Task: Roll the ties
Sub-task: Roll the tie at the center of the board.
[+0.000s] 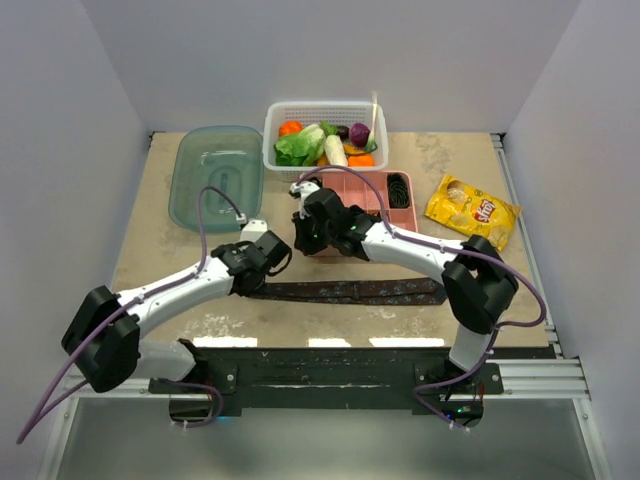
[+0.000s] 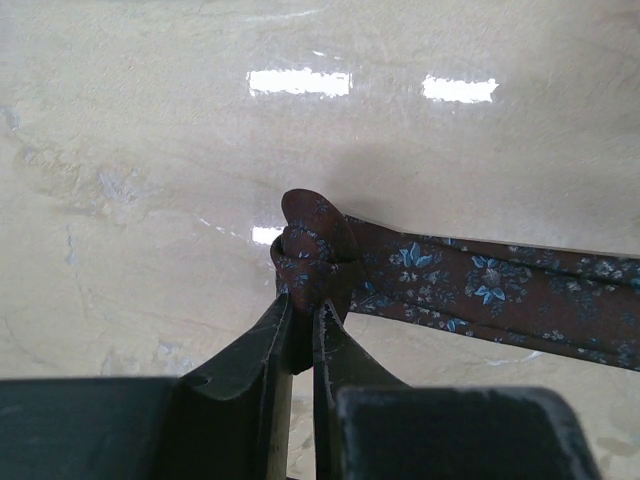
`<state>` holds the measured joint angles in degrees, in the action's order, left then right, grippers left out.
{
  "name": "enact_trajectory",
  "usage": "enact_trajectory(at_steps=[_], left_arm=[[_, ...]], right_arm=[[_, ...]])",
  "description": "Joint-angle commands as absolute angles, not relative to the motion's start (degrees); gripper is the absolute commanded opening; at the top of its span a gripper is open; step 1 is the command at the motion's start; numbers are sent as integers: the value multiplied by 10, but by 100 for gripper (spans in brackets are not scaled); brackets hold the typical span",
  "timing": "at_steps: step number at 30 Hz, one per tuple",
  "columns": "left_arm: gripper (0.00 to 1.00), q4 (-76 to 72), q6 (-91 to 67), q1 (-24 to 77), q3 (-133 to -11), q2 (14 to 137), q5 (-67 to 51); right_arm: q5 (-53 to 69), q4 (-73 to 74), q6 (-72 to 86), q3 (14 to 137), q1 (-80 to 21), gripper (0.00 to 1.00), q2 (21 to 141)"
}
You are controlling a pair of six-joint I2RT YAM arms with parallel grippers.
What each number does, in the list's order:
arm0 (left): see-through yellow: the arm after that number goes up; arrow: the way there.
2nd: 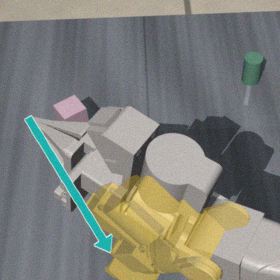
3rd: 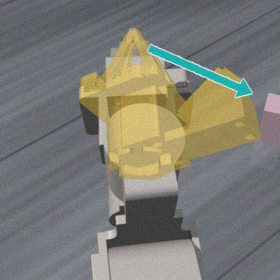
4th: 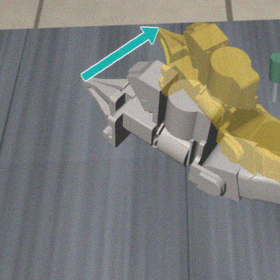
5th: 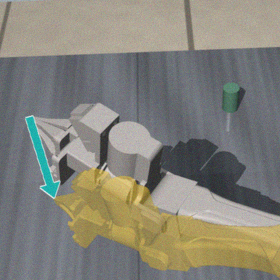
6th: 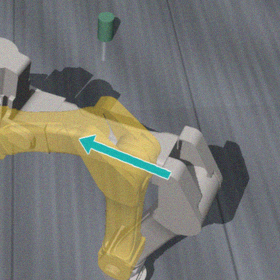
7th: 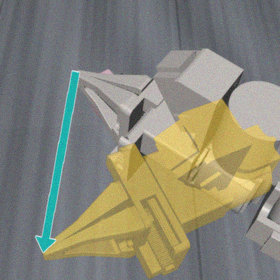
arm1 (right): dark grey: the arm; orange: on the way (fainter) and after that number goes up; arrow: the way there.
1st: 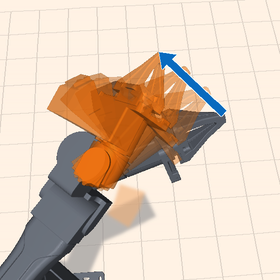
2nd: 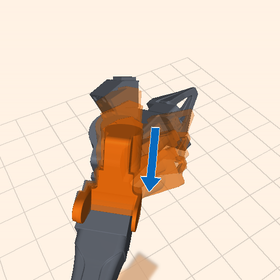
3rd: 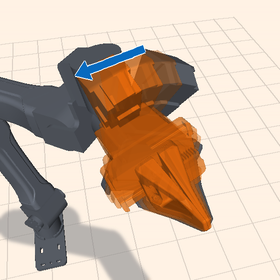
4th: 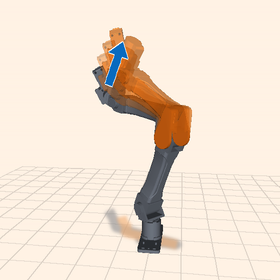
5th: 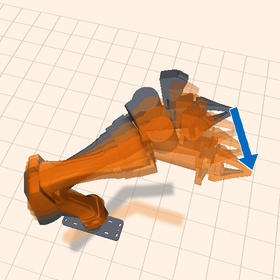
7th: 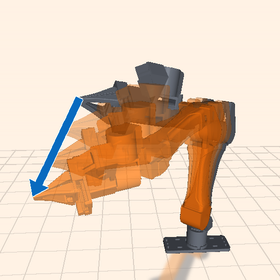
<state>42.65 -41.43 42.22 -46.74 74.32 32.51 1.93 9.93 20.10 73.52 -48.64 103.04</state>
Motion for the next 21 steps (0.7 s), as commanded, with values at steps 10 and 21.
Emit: enact_trajectory(at_steps=[10, 21], left_arm=[[0, 527, -557, 549, -547, 911, 445], [3, 433, -543, 579, -553, 955, 375]], right_arm=[[-9, 110, 209, 672, -446, 0, 941], [-2, 111, 207, 658, -446, 0, 941]])
